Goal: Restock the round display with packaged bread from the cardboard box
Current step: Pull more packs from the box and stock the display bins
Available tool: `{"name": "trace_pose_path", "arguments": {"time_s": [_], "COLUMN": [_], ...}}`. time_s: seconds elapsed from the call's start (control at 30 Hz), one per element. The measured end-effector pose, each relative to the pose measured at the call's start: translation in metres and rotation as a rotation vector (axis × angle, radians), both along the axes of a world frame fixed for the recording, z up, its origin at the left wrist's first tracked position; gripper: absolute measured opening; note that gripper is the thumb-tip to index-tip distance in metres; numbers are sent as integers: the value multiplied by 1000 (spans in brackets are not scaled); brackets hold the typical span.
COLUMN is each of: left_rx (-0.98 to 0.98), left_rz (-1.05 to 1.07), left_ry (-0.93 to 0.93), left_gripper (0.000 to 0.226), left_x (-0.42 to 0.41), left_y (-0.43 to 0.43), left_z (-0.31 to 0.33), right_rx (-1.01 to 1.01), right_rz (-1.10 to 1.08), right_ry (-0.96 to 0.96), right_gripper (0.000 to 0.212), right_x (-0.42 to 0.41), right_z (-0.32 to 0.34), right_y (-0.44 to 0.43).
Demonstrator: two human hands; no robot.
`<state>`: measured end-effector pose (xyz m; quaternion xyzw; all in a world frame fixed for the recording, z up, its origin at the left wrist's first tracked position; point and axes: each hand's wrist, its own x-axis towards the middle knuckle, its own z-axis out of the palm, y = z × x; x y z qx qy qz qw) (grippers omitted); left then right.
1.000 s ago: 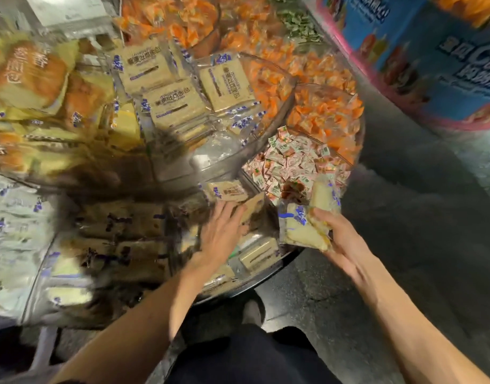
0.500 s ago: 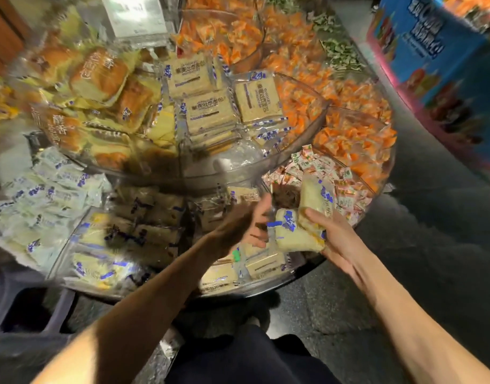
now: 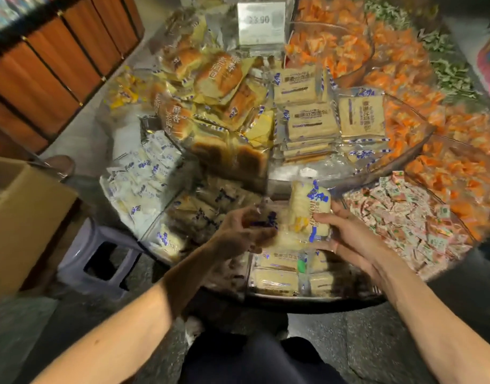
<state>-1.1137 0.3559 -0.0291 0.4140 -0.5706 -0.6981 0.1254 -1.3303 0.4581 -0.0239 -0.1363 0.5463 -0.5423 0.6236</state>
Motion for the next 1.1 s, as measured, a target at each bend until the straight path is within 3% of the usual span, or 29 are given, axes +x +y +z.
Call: {"name": "trace_pose_path", "arguments": {"time_s": [0.1,0.2,0.33,0.47,0.53,0.63,0.67,0.73,0.9,1.0,1.1], "left_rx": [-2,-13,-73,25,-77,-147,-166,-282,-705,-1187,-1297], "left_rz": [84,149,146,41,-60,-263,-319,-398,-437,-479,-497], "left_ry": [-1,12,52,120,65,-13,-47,-107,-283,-386,-465], "left_gripper": [23,23,32,49,59,64,65,62,37,47,56], "left_x": [31,64,110,157,175,191,196,204,215,217,216], "left_y": [-16,-40,-79,-117,-130,-144,-148,-153,-151,-154,-156], "left_z": [-7,-15,-23,-30,-37,-47,-51,-60,-75,-87,-94], "right_rx": [44,72,64,106,147,200,207,206,251,260,274], "right_rz": [-20,-51,-67,-238,-285,-308,-301,-259,-207,-227,-222], "right_ry": [56,95,227,272,278,332,327,347,435,404,368], "right_gripper": [39,72,21,23,18,36,28,13,20,29,39], "right_x": [24,47,90,124,137,160,166,179,198,204,203], "right_z": [-6,-14,-7,-1,-4,-5,-7,-5,-5,-5,-9], "right_y": [-16,-33,-58,-70,-67,-55,-50,-44,-38,-39,-36]}}
